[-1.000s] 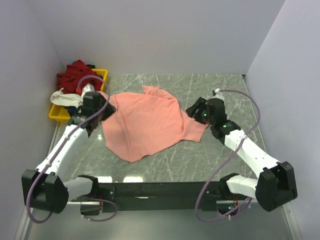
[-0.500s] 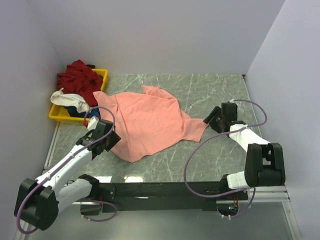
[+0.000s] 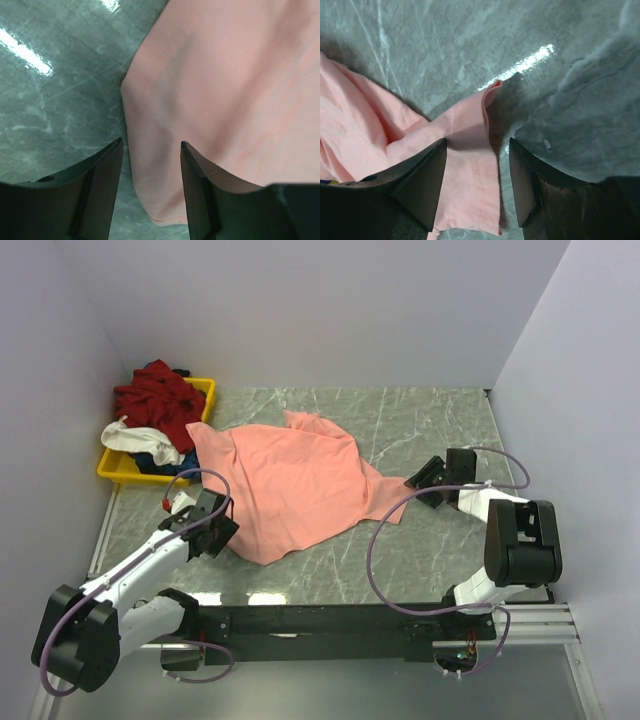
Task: Fold and stack the t-shirts
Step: Flatten the tshirt out
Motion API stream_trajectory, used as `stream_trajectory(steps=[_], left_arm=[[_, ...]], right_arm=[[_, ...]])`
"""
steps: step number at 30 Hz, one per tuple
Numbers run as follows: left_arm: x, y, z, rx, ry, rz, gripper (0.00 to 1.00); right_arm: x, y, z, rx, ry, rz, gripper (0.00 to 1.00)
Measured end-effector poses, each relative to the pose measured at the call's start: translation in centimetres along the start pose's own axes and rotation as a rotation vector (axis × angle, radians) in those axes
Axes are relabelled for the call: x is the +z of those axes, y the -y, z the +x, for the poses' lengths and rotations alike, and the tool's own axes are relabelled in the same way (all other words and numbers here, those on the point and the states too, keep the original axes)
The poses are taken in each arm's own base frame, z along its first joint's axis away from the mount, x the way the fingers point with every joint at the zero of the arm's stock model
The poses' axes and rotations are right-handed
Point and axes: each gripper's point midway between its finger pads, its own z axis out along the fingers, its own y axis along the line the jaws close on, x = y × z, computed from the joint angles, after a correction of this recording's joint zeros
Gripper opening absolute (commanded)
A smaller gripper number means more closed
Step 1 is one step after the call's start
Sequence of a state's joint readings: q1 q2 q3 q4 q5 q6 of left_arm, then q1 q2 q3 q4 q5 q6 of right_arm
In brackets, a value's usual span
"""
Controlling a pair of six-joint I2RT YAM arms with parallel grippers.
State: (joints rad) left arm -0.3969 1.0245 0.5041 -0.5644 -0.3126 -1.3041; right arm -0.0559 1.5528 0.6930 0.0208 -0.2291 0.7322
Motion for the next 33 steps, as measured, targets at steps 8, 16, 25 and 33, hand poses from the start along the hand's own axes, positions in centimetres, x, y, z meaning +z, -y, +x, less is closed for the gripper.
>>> stream_trajectory(steps=[8, 16, 25, 33], left_arm=[[1.1, -0.9, 0.5, -0.004, -0.012, -0.065, 0.54], [2.0, -0.7, 0.2, 0.003, 0.016, -0.081, 0.17], [-0.7, 4.2, -3.7, 0.09, 0.113, 0.002, 0.01], [-11.4, 13.6, -11.9, 0.148, 0.321, 0.269, 0.0]], right_arm=[[0.5, -1.0, -0.3, 0.027, 0.006, -0.047, 0.51], [1.4, -1.4, 0.1, 0.069, -0.024, -0.075, 0.07], [-2.1, -5.6, -2.8, 0.063, 0.042, -0.167, 0.0], [-15.8, -14.7, -10.7, 0.019, 0.325, -0.411, 0.0]])
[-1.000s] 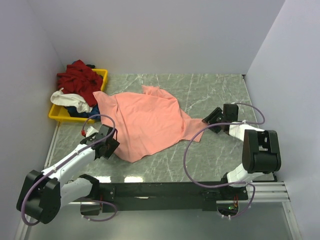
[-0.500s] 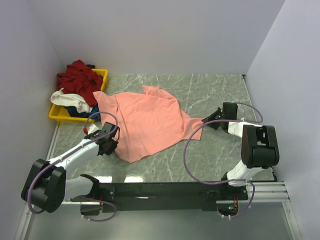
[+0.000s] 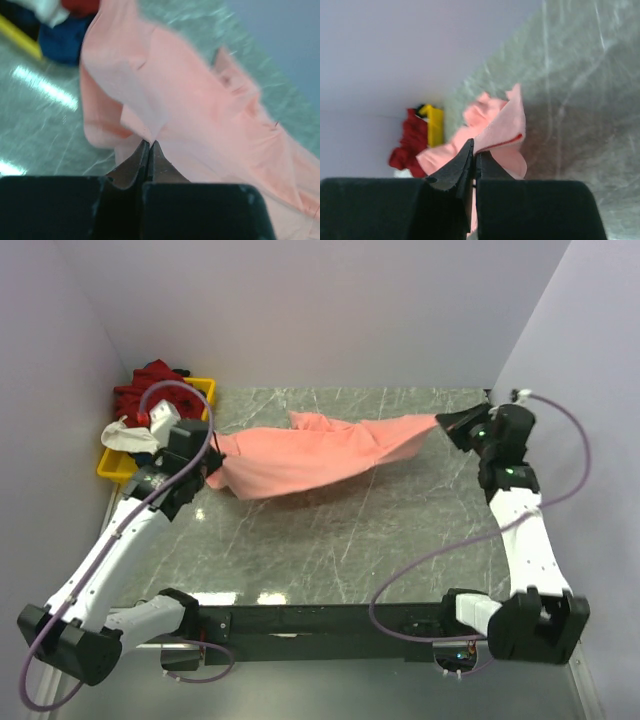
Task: Fold and stack the t-shirts
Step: Flatten the tshirt out
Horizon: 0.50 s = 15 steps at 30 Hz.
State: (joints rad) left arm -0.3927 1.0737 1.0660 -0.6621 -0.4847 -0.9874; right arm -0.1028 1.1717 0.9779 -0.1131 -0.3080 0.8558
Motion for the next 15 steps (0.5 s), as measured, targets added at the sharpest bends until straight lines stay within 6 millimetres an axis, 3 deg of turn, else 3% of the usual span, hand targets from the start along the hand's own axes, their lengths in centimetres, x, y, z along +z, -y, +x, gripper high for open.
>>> stream_trajectory(steps=[4, 8, 13, 15], left_arm=[[-4.8, 5.1, -6.6, 0.002, 0.101, 0.156, 0.0], [-9.9, 8.2, -11.2, -0.016, 0.169, 0.299, 0.0], [-16.1, 9.8, -14.8, -0.036, 0.223, 0.451, 0.0], [-17.5, 9.9, -15.4, -0.039, 0.232, 0.483, 0.0]], right_arm=[[-5.0, -5.4, -4.4, -0.022, 0.128, -0.088, 0.0], [-11.6, -10.6, -8.0, -0.052, 0.265, -0.164, 0.0], [-19.8, -16.9, -10.5, -0.11, 0.416, -0.284, 0.0], [-22.5, -18.7, -11.0, -0.131, 0.461, -0.326, 0.0]])
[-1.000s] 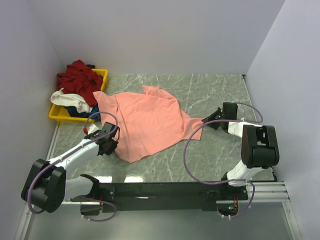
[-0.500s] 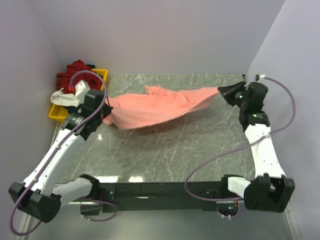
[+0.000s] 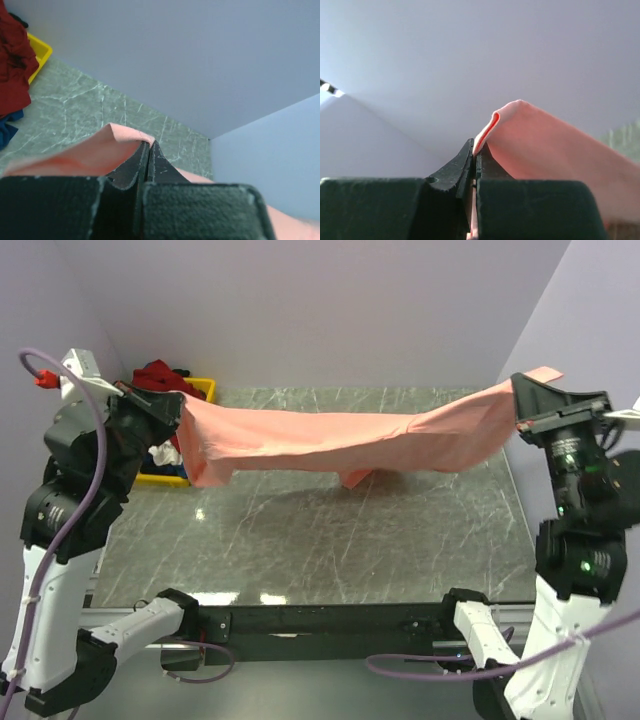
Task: Fold and stack the t-shirts
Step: Flatten the tshirt out
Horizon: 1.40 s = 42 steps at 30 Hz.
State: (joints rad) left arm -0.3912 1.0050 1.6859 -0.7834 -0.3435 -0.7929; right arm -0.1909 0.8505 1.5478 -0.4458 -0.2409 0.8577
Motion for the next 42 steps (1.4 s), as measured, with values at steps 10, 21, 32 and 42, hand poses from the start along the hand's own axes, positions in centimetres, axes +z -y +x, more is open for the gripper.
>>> stream_trajectory(steps=[10, 21, 32, 42], left_arm=[[5.3, 0.8, 2.3, 0.04, -0.072, 0.01, 0.0], [26.4, -3.8, 7.4, -0.002, -0.292, -0.021, 0.0], [25.2, -1.2, -2.6, -0.017, -0.167, 0.201, 0.0], [22.9, -6.7, 6.5, -0.012, -0.385, 0.129, 0.32]], right_arm=[[1.1, -2.2, -2.2, -0.037, 0.073, -0.083, 0.0], [18.0, 11.2, 5.3, 0.068, -0.161, 0.102, 0.0], [14.7, 2.1, -1.1, 0.019, -0.007, -0.086, 0.0], [6.0, 16.4, 11.8, 0.089, -0.149, 0.181, 0.0]])
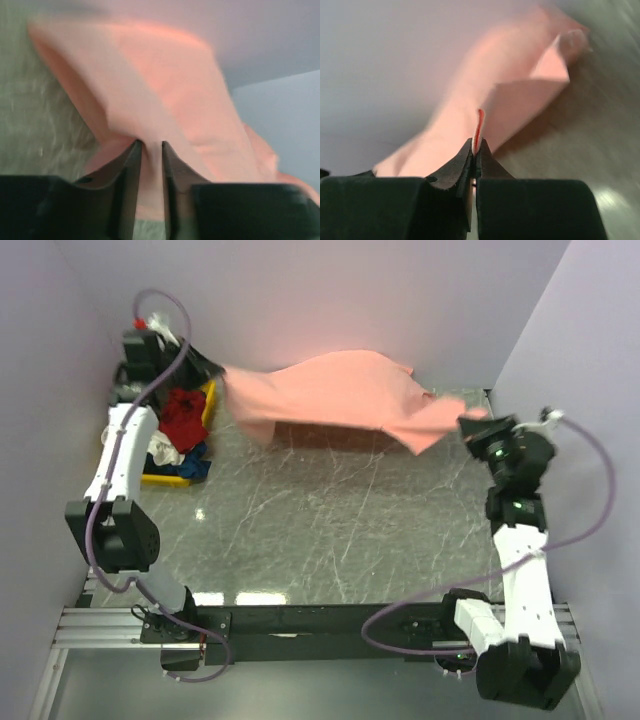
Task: Fold and stack the t-shirts
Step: Flatten the tshirt out
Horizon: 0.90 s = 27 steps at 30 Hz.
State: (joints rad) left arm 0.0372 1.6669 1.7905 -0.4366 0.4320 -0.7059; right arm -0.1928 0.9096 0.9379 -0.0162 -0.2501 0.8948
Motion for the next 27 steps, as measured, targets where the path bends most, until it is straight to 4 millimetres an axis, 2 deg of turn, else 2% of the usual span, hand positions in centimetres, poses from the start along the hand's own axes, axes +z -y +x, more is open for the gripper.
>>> stream_trajectory(steps=[2, 3, 5, 7, 10, 13, 18, 23, 27], left_arm=[[2.1, -4.8, 5.5, -0.047, -0.118, -0.087, 0.42], [2.6, -6.7, 8.0, -0.073, -0.17, -0.126, 0.51], [3.0, -11.4, 15.0, -0.136, -0.303, -0.237, 0.54], [2.0, -14.4, 20.2, -0.182, -0.397, -0.33, 0.55], [0.2, -16.9, 24.6, -0.203, -0.452, -0.442, 0.56], [-1.5, -17.1, 25.5, -0.187, -0.401, -0.491, 0.53], [-3.1, -16.0, 25.2, -0.17, -0.272, -0.525, 0.43], [-4.6, -17.5, 26.5, -0.185, -0.208, -0.648, 0.43], [-6.2, -18.7, 27.3, -0.208, -0.168, -0.737, 0.49]], right_arm=[[0.5, 6.6, 4.7, 0.039, -0.106, 0.148, 0.01], [0.5, 10.2, 7.3, 0.061, -0.169, 0.234, 0.05], [-0.8, 16.0, 11.9, 0.096, -0.282, 0.384, 0.08], [-2.1, 18.9, 14.4, 0.107, -0.349, 0.468, 0.08], [-2.3, 20.5, 15.5, 0.099, -0.392, 0.506, 0.08], [-2.1, 21.0, 16.0, 0.089, -0.413, 0.508, 0.08], [-2.0, 21.1, 16.1, 0.071, -0.426, 0.497, 0.09], [-2.2, 20.7, 15.8, 0.047, -0.421, 0.481, 0.09], [-2.6, 20.0, 15.2, 0.024, -0.408, 0.463, 0.09]])
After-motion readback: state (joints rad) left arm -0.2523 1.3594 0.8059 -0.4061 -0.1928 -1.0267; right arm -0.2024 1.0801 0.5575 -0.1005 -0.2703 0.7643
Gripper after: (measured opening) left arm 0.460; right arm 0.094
